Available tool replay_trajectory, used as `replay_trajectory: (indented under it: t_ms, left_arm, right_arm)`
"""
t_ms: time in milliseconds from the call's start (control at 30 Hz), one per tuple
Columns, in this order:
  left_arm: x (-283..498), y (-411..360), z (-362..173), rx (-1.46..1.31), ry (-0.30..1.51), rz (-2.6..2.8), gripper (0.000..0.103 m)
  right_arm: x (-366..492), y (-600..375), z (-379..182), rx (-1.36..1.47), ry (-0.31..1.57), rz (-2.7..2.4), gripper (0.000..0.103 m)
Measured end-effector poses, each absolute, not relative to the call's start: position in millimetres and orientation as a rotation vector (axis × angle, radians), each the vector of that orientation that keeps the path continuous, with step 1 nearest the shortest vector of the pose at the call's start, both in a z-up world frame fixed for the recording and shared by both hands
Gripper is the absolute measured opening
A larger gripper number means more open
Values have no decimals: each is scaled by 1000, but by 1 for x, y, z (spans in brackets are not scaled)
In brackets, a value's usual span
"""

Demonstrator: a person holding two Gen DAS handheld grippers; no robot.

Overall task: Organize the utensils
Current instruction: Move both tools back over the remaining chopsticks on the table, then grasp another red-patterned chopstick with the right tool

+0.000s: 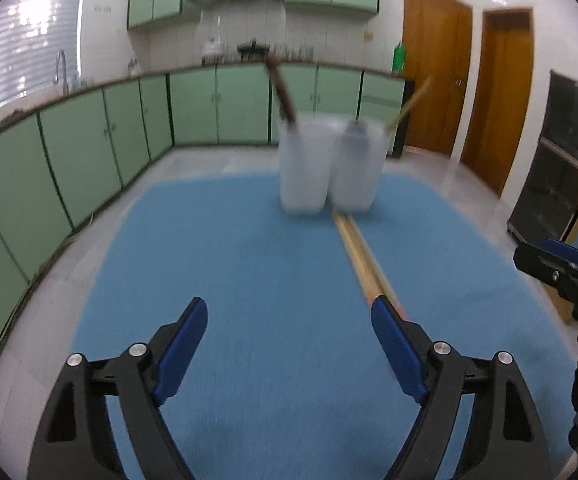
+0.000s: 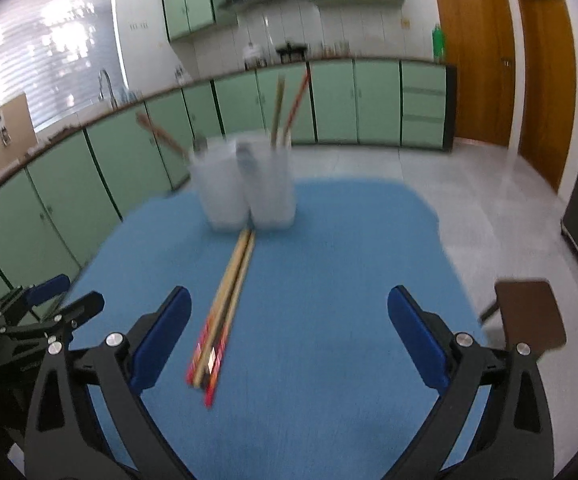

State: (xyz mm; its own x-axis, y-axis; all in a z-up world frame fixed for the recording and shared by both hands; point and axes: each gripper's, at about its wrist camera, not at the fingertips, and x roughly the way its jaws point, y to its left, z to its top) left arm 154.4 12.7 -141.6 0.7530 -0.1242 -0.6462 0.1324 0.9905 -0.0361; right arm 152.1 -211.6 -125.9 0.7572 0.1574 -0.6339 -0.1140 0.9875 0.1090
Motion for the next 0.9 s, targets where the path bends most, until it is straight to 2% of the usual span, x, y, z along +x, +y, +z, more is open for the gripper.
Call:
replay_trajectory:
  t_ms: [200, 367, 467, 900]
  left_arm:
    - [149, 19, -174, 15, 790, -121, 82]
    - [145, 25, -186, 11, 817, -109, 82]
    - [144, 26, -186, 18, 820, -101, 82]
    - [145, 30, -187, 1, 827, -94, 82]
  right_arm:
    - [139, -190, -168, 43, 796, 158, 96]
    - [133, -174, -179, 16, 823, 184, 95]
    - [130, -165, -184, -2, 836, 199, 81]
    - [141, -146, -194, -50, 908, 215, 49]
